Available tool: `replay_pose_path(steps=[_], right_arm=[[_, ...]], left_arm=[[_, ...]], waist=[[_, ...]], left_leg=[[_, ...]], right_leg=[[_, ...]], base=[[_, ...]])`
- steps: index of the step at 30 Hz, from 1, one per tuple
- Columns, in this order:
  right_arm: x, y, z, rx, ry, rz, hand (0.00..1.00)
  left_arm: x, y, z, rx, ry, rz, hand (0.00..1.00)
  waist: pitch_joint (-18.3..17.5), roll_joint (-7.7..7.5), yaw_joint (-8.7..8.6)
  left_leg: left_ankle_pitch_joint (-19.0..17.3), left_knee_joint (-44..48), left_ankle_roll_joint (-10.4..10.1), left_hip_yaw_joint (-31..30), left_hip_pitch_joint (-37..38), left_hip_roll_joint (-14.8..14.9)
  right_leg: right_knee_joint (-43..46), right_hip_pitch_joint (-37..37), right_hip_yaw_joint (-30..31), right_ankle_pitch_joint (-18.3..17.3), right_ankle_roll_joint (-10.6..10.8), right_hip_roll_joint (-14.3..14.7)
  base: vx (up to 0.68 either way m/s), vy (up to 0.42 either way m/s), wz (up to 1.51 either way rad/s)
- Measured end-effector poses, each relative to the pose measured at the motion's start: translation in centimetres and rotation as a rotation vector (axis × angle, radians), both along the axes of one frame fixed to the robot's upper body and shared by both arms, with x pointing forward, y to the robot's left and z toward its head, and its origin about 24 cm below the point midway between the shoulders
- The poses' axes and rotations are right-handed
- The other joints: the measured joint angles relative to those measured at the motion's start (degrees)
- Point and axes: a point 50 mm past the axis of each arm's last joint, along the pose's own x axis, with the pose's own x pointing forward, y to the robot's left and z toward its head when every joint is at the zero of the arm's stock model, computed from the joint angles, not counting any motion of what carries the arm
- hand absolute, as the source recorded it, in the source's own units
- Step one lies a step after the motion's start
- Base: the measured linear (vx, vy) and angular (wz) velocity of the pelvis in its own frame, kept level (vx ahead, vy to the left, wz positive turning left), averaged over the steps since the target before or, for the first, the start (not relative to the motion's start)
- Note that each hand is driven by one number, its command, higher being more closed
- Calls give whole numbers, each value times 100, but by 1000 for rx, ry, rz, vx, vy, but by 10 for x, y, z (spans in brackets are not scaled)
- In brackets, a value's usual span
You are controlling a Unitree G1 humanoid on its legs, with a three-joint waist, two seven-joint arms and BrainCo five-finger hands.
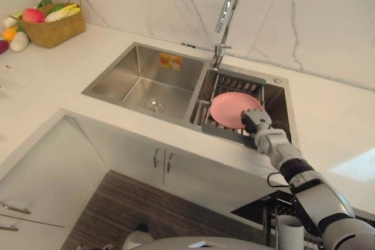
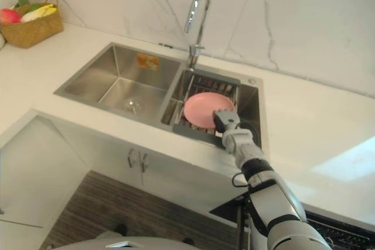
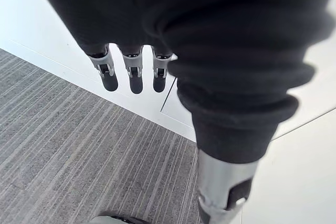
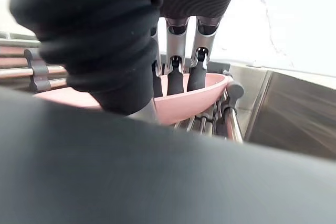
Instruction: Walk over to the sink, pick up the cup, carry it to the dishwasher, place the cup inside the dishwasher, then close the dishwasher door
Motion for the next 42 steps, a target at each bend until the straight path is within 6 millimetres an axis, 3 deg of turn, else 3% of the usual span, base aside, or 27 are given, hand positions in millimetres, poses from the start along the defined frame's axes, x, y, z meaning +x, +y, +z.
replay_pose_path(steps=[10, 24, 28, 33, 37, 42], right_arm=[[-3, -19, 3, -4, -112, -72, 100], [3, -21, 17, 0, -175, -72, 100], [11, -15, 37, 3, -248, -38, 100], [13, -25, 63, -22, -346, -32, 100], [15, -18, 96, -37, -472, 43, 100], [7, -28, 116, -56, -544, 59, 100]], left_arm=[[-12, -3, -2, 0, 45, -50, 0], [-13, -4, -2, -9, 48, -66, 0], [-12, -5, -3, -20, 48, -68, 0], [-11, -9, -3, -55, 52, -69, 0], [-8, -10, -4, -75, 59, -62, 0], [-2, -12, -4, -103, 52, -84, 0]], waist=[[9, 82, -13], [51, 264, -46], [82, 316, -66], [78, 377, -169], [97, 303, -408], [69, 130, -619]], left_leg=[[12, -1, 13, 17, -6, -23], [-5, 64, 21, 252, 14, -8], [-64, 140, 21, 626, 8, -1], [-192, 289, 13, 995, 30, 26], [-400, 394, -1, 1455, 167, 92], [-700, 666, 54, 1822, 204, 74]], right_leg=[[0, 1, 145, -4, 6, 5], [-4, -57, 414, -3, 7, 13], [-36, -295, 818, 81, -15, 32], [-10, -533, 1265, 260, -10, 85], [-4, -666, 1713, 328, -10, 201], [-2, -820, 2173, 407, 22, 244]], base=[[-13, 4, 1], [-3, 5, -5], [-6, 25, -43], [60, 10, -49], [60, -2, -61], [25, 19, -54]])
